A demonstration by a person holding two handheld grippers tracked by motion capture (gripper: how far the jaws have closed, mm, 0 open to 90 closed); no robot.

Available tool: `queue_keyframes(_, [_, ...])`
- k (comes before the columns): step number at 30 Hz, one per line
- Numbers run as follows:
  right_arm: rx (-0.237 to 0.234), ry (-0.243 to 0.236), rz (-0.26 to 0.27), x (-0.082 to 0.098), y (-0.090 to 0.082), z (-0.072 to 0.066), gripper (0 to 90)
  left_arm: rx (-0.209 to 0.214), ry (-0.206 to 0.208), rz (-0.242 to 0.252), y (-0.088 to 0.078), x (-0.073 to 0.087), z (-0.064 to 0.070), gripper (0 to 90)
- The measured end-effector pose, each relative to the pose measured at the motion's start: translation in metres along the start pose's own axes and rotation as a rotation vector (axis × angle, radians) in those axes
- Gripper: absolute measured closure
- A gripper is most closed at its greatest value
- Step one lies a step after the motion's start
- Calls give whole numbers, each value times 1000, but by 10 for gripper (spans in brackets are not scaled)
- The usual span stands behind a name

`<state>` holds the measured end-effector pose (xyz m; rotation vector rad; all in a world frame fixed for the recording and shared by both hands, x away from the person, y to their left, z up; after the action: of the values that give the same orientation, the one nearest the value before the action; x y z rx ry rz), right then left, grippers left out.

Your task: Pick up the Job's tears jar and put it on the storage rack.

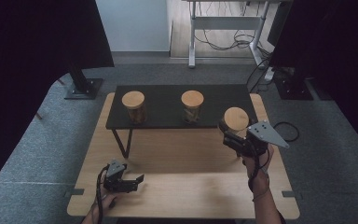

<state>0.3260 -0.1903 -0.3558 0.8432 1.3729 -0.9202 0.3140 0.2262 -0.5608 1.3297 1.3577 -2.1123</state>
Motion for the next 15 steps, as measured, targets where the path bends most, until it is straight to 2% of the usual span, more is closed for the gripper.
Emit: queue_keyframes(15, [12,2,-2,-4,11,7,248,3,-6,-1,0,0,-1,69])
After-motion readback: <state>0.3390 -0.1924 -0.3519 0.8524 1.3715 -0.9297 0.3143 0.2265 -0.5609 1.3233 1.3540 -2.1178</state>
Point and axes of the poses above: each handheld gripper's, and its own axes: y roughly forward along the jaws, x roughly out of its underside, z roughly to its right, the point moved 2 cm from there along y, roughly forward along the jaws, and after that the axes turned 1 degree about -y, right-handed, at the moved point
